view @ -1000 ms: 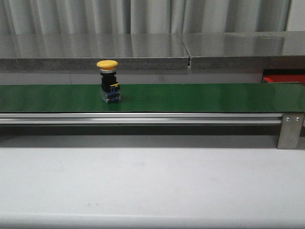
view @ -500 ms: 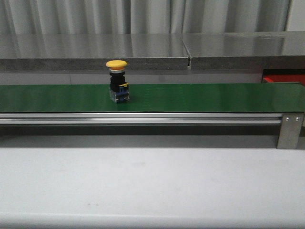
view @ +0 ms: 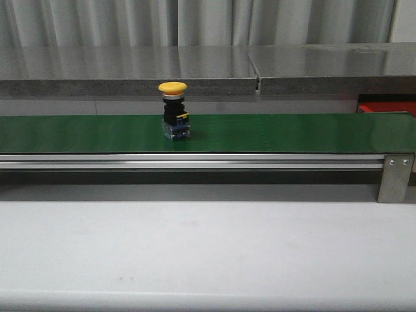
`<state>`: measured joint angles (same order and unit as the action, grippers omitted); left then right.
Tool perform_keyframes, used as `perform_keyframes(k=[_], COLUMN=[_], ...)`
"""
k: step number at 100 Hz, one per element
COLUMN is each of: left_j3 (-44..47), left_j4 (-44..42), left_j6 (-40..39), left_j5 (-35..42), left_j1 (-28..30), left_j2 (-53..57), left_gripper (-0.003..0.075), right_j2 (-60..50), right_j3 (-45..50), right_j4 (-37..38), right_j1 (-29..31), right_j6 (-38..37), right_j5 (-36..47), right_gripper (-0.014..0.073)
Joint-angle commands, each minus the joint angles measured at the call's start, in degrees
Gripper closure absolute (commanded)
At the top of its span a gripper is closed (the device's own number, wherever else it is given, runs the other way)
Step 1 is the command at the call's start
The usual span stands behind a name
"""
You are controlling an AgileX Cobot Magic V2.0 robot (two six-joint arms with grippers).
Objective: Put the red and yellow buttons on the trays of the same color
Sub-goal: 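Lift the red button into the red tray and open the right gripper, then lower the right gripper onto the yellow button and grasp it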
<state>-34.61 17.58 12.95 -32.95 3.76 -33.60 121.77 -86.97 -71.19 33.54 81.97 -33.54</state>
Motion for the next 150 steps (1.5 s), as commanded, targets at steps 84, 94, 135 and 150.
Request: perform_keyframes(k=[84,94,135,150], left_j3=[-1.49,-1.49,-1.49,-1.49], left_j4=[1.16,1.16,1.16,1.16], left_j6=[-0.15,-0.15,-0.15,-0.15], left_j5=[4.09,4.09,4.09,4.09], left_j1=[-0.32,-0.32,-0.32,-0.32], left_j2=[0.03,0.03,0.03,0.03], left_gripper=[0.0741,0.0741,0.0741,0.0741], right_j2=[-15.89,-15.89,-15.54,-14.41], right_j3=[-1.43,-1.43,-1.43,-1.43], right_j4=[8.09,9.94,11.61,11.55], right_j1=[-18.14,-21.91,-35.91,-39.39], right_j6=[5.32,6.18,11.24,12.91], right_j5=[-24.02,-24.64,-22.82,-20.17], right_gripper=[-0.0029,-0.0029,-0.0029,-0.0029])
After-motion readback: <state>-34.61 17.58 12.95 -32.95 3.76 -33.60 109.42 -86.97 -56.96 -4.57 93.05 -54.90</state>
